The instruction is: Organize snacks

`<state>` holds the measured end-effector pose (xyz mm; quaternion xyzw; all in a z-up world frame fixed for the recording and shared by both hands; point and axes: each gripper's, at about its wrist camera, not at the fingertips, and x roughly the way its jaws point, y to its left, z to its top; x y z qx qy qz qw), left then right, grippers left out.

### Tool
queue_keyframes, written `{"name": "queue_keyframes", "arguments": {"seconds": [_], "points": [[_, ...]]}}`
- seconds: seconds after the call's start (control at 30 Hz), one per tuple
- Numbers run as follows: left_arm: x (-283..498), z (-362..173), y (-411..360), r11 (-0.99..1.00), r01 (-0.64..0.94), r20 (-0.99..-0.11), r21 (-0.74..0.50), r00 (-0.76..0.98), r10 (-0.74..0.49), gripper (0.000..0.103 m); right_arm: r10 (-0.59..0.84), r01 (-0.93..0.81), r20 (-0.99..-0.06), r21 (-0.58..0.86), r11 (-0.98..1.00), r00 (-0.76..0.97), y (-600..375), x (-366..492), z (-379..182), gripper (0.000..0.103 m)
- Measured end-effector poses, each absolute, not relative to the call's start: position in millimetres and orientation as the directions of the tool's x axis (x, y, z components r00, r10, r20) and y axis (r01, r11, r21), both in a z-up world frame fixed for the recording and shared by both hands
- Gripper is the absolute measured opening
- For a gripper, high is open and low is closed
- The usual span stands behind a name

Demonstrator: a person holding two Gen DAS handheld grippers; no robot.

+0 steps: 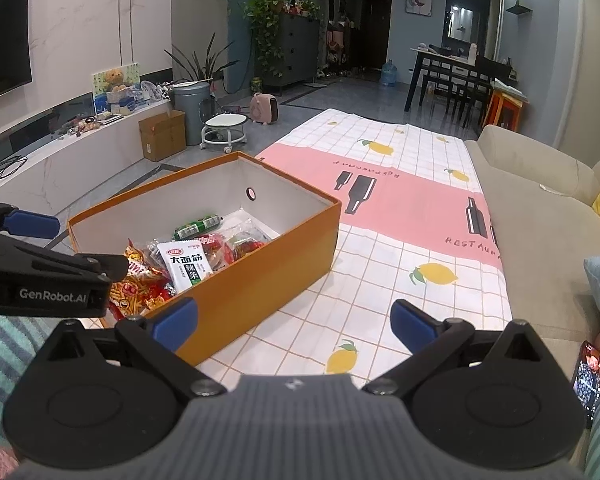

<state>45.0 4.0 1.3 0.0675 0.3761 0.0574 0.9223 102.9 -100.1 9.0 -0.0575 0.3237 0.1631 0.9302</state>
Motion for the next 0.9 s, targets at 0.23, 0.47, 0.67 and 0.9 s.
{"name": "queue_keyframes", "arguments": {"seconds": [0.23, 0.47, 0.67, 0.9], "points": [[44.4, 0.5, 3.4, 0.984, -0.063, -0.685, 0.169, 0.710, 0.163, 0.096, 0.269, -0.342, -0.622, 0.002, 0.940, 0.735, -100.6, 103.5, 8.6, 0.099], [44.5, 2.4, 2.5, 0.984, -0.066, -0.682, 0.164, 0.713, 0.161, 0.096, 0.268, -0.341, -0.624, 0.003, 0.940, 0.734, -100.7, 103.6, 8.6, 0.099], [44.8, 3.2, 2.8, 0.985, -0.070, -0.681, 0.160, 0.714, 0.162, 0.096, 0.268, -0.342, -0.627, 0.003, 0.940, 0.732, -101.2, 104.0, 8.3, 0.099], [44.4, 5.4, 3.7, 0.985, -0.072, -0.680, 0.159, 0.715, 0.162, 0.096, 0.270, -0.344, -0.632, 0.005, 0.939, 0.727, -102.4, 104.6, 7.2, 0.099]]}}
